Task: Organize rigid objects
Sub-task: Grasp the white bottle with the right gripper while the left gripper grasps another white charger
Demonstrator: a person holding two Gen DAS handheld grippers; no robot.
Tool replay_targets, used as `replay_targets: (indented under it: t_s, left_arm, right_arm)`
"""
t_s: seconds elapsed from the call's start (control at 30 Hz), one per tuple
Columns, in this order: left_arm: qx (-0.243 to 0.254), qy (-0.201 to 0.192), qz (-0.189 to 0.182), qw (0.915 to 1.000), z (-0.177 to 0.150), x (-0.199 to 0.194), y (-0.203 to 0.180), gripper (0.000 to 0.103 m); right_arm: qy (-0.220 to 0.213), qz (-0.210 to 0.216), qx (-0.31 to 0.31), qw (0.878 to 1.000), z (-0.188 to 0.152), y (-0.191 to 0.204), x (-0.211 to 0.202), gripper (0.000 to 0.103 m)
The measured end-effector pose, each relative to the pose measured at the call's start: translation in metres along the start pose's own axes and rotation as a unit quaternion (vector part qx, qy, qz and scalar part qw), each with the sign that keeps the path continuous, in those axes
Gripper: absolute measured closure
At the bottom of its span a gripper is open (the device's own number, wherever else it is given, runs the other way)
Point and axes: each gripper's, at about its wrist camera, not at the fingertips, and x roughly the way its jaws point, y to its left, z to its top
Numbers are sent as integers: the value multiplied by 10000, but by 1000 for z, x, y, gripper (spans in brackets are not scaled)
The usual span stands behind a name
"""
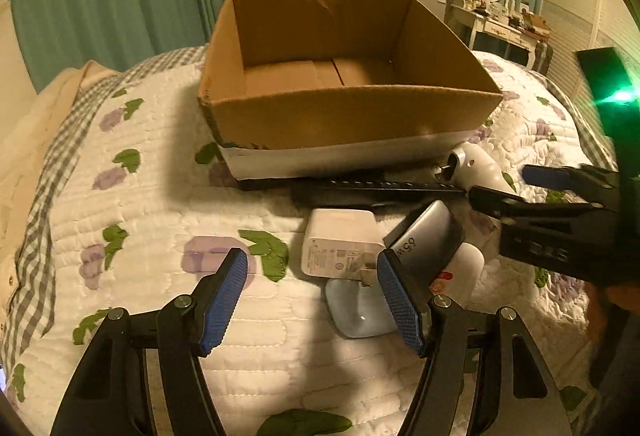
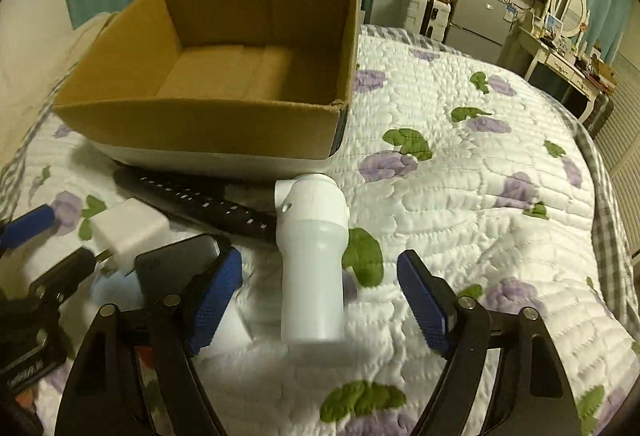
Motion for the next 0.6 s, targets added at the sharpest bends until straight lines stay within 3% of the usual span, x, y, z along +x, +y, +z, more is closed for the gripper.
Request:
replay_targets:
  t_s: [0.07, 0.13, 0.17, 0.37, 0.5, 0.6]
  left_arm:
    - [5, 57, -26, 10000, 1, 3, -2, 33]
    - [3, 116, -62, 9999, 3, 7, -4, 33]
    - [7, 139, -64, 9999, 4, 8, -5, 33]
    - [108, 335, 69, 9994, 8, 29, -13, 33]
    - [18, 215, -41, 9998, 14, 35, -9, 33]
    - [62, 371, -45, 9993, 18, 45, -8, 34]
  right_arm:
    - [100, 67, 31, 9999, 2, 0, 12, 38]
    - [227, 103, 26, 9997, 1, 0, 23, 57]
    - [250, 24, 5, 9997, 0, 0, 25, 61]
    - [35, 213, 162, 9996, 0, -5, 12, 62]
    - [-31, 269, 197, 9994, 0, -5, 5, 62]
    - [-86, 318, 227, 9992, 0, -6, 1, 62]
